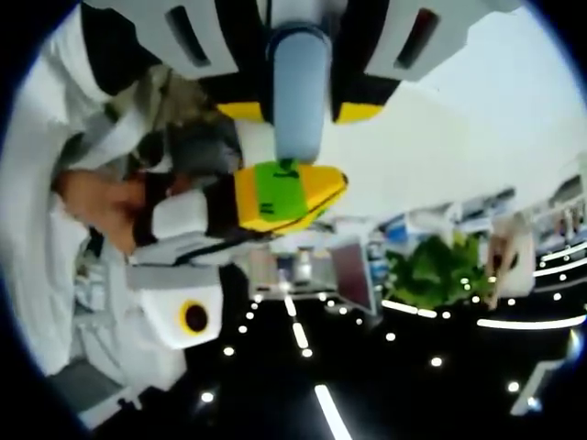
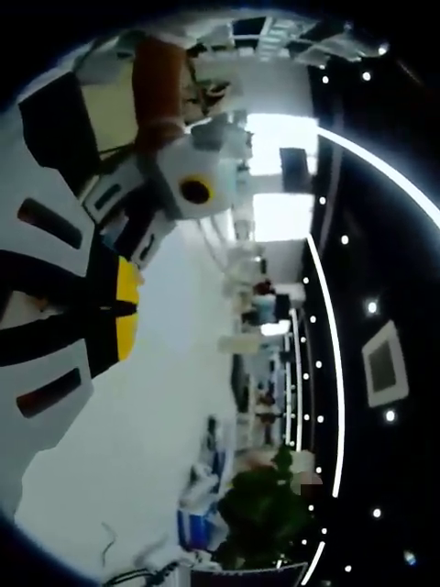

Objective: Pick up the paper insert the paper into the punch align the paper edges press the punch to punch holes

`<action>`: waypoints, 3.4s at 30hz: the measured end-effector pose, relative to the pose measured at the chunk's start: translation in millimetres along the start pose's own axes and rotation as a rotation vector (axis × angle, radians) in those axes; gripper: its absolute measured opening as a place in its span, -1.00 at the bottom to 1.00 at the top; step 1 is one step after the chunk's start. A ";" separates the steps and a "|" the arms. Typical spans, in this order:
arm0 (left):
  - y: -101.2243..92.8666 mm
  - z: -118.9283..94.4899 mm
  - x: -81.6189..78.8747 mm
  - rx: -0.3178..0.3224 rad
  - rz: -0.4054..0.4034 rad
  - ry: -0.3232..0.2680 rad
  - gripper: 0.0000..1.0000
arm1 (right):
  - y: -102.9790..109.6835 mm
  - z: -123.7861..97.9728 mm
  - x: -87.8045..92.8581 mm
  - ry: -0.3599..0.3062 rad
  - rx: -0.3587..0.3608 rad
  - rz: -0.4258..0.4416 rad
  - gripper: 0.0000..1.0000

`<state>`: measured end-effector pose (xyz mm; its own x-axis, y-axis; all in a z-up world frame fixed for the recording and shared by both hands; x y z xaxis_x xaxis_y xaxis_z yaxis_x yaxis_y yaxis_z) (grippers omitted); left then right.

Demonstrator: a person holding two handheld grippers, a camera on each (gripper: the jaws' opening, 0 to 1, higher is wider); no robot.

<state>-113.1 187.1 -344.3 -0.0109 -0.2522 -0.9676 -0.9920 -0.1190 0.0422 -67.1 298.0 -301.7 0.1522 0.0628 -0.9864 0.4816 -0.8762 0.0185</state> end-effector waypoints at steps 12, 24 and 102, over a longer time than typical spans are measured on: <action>-1.7 0.5 0.4 -0.001 0.009 -0.004 -0.44 | -1.5 -4.7 -8.0 -0.014 0.002 -0.016 -0.91; -1.4 1.1 0.4 -0.001 0.010 -0.004 -0.44 | -9.0 -11.1 -9.6 -0.022 0.034 -0.027 -0.87; 40.4 -147.2 -9.7 -0.230 -0.057 -0.146 -0.17 | -35.0 -53.5 -0.6 -0.097 -0.131 0.106 -0.48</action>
<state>-134.6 43.4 -296.6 0.0097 -0.0994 -0.9950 -0.9369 -0.3485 0.0257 -37.8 354.2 -292.9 0.1272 -0.0790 -0.9887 0.5768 -0.8050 0.1386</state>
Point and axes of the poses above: the point that each gripper's makers call its tool centre point, and the gripper's own axes: z roughly forward along the fingers, y roughly to its left, x roughly out of its underside, the point moved 9 cm from there along -z, roughly backward along the fingers, and after that the axes turned 1 degree about x, right-handed, at the moved point
